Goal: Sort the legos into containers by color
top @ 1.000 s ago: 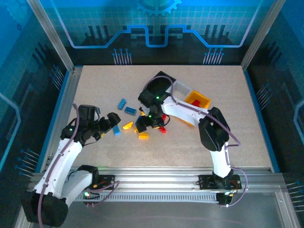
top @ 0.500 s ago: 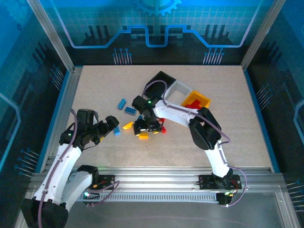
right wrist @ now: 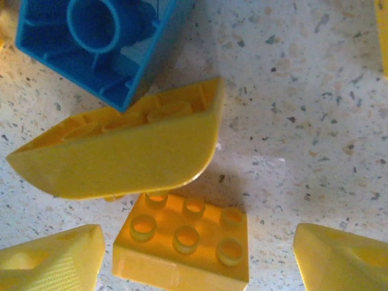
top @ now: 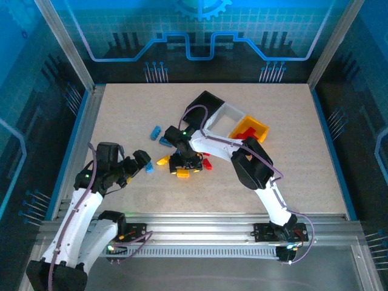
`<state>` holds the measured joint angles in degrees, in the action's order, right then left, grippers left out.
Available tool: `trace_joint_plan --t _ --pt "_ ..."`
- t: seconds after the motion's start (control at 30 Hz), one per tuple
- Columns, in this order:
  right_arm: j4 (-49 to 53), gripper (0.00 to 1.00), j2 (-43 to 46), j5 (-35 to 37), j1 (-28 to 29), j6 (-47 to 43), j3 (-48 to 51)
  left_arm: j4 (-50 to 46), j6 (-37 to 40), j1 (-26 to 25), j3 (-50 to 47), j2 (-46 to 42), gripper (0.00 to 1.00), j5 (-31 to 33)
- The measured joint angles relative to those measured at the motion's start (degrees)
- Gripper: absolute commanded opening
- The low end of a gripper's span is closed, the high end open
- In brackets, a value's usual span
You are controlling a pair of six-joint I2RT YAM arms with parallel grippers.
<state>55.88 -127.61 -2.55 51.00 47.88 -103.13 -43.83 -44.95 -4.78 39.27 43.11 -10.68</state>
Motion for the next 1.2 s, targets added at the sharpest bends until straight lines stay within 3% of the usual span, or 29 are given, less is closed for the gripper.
trace_joint_plan --t 0.3,0.63,1.03,1.2 --pt "0.0 0.73 -1.5 0.2 0.1 0.1 -0.7 -1.0 0.0 0.0 -0.2 -0.6 0.99 0.4" --pt "0.8 0.51 -2.5 0.7 0.0 -1.1 -2.3 -1.7 0.0 0.0 -0.2 -0.9 0.99 0.6" --pt "0.9 0.5 4.6 0.6 -0.4 -3.9 0.0 1.1 -0.2 0.0 -1.7 1.1 0.99 0.3" --pt "1.1 0.5 10.2 0.6 -4.2 -5.0 -1.3 4.8 -0.7 0.0 -2.1 5.3 0.99 -1.4"
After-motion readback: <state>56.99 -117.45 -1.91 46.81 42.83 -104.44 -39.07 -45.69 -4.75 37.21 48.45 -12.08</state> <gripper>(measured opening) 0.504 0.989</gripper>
